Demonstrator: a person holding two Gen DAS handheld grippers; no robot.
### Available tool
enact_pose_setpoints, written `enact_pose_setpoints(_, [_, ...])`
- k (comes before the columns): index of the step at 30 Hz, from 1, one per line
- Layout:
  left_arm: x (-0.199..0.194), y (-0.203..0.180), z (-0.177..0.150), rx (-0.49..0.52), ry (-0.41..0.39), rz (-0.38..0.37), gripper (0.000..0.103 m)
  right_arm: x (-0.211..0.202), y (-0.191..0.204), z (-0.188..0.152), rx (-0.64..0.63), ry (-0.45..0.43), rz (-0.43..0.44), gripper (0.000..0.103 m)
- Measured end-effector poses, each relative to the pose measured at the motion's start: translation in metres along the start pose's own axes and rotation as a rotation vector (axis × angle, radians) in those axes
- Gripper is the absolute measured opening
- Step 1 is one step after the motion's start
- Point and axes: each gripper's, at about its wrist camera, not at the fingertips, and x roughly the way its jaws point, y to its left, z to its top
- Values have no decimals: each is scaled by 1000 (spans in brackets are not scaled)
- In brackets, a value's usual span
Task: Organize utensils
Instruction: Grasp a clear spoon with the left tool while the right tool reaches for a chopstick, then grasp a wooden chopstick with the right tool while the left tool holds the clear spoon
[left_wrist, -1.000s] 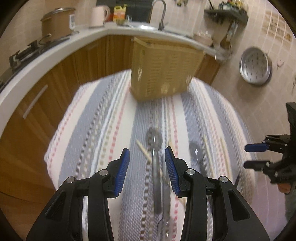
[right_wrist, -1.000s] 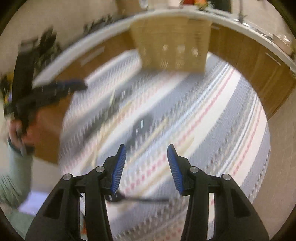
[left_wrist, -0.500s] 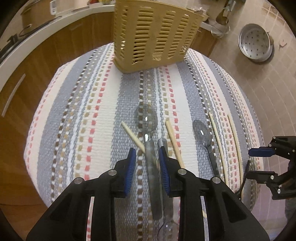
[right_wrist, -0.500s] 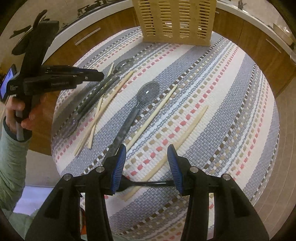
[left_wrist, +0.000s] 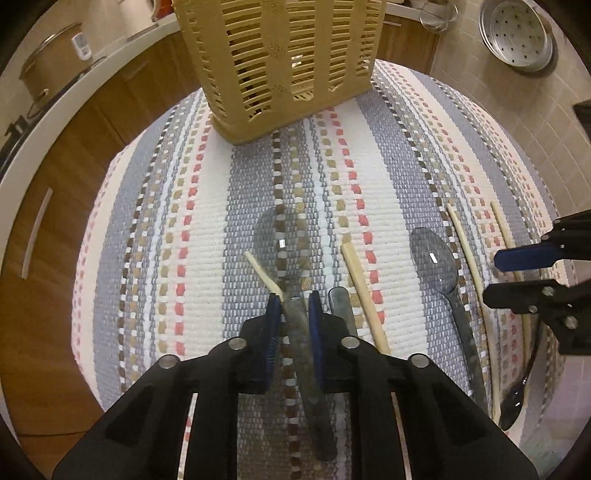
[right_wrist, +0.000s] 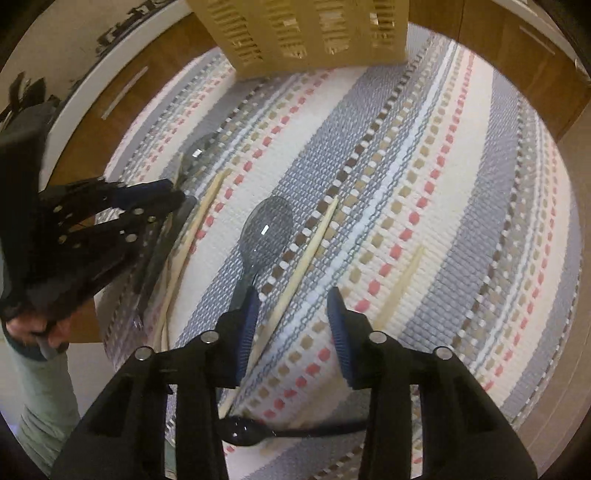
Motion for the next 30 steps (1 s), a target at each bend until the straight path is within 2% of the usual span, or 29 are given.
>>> enact_pose_setpoints(2, [-1, 1, 0, -8, -4, -4, 13, 1, 3, 2, 1, -6, -22, 28])
enact_pose_setpoints(3, [-2, 1, 0, -15, -7, -8, 12, 2, 6, 3, -6, -5, -36, 21])
enact_pose_setpoints(6, [-2, 5, 0, -42, -20, -21, 10, 6, 18, 3, -51, -5, -125, 10])
enact_pose_setpoints(10, [-6, 18, -4, -118, -51, -58, 10, 8, 31, 2, -95, -30, -186, 6])
enact_pose_setpoints(12, [-12, 33, -7, -185, -81, -104, 10, 5, 32, 4, -100, -51, -200, 3])
enact_pose_setpoints(15, [-21, 55, -12, -283, -113, -138, 10, -2, 25, 11, -76, -76, -189, 2])
enact_pose_setpoints(23, [-19, 101, -19, -541, -112, -84, 10, 0, 7, 39, -37, -74, -181, 2])
enact_pose_setpoints(26, [-15, 104, -22, -542, -93, -49, 11, 7, -1, 44, -19, -15, -158, 4])
enact_pose_setpoints(30, [-6, 106, -21, -516, -46, -73, 11, 10, -6, 52, -11, 38, -140, 9])
